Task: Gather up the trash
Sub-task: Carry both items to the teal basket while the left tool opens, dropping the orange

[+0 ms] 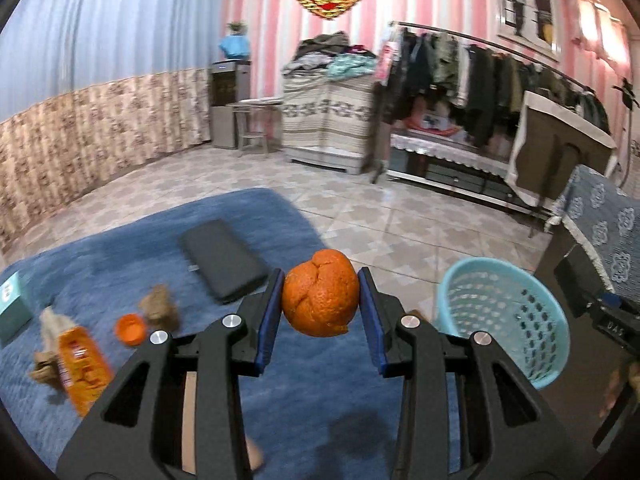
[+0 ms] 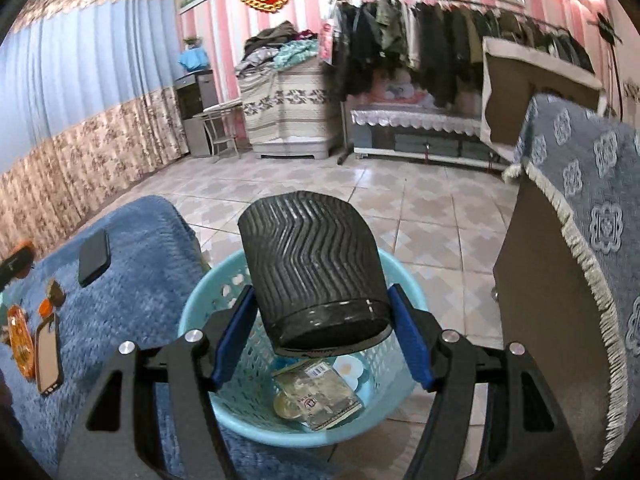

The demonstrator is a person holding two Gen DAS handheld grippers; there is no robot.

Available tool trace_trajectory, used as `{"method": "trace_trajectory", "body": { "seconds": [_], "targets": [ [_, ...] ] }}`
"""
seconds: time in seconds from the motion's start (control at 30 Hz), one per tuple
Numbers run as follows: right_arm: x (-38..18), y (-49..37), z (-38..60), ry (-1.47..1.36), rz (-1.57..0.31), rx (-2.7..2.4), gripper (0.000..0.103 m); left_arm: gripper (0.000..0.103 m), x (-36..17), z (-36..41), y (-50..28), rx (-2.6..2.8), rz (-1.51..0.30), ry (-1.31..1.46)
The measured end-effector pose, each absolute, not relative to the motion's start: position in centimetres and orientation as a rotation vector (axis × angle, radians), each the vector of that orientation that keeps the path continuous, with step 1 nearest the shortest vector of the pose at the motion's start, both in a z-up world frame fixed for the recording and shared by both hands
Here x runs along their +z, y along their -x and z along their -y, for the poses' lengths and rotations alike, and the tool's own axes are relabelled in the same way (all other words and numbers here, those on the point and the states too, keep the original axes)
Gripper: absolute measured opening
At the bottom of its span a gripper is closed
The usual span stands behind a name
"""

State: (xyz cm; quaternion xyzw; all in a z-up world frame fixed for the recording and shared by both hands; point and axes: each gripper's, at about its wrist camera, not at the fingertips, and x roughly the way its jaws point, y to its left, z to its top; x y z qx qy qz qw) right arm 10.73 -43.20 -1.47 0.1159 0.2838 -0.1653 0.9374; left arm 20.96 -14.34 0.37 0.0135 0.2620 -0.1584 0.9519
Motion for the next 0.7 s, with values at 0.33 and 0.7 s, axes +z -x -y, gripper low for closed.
{"method": "trace_trajectory", "body": {
  "seconds": [0.33,0.7],
  "targets": [
    [-3.4,-10.8,46.8,-0.323,-0.592,-0.379,0.066,0.036,-1.5,23.3,-21.5,-0.456,-0.555,-0.081],
    [-4.4,-10.6,49.0,-0.390,-0.589,-0.401,0.066,0.036,-4.7,31.1,-22.6,-0.572,-0.593,-0.159]
  ]
}}
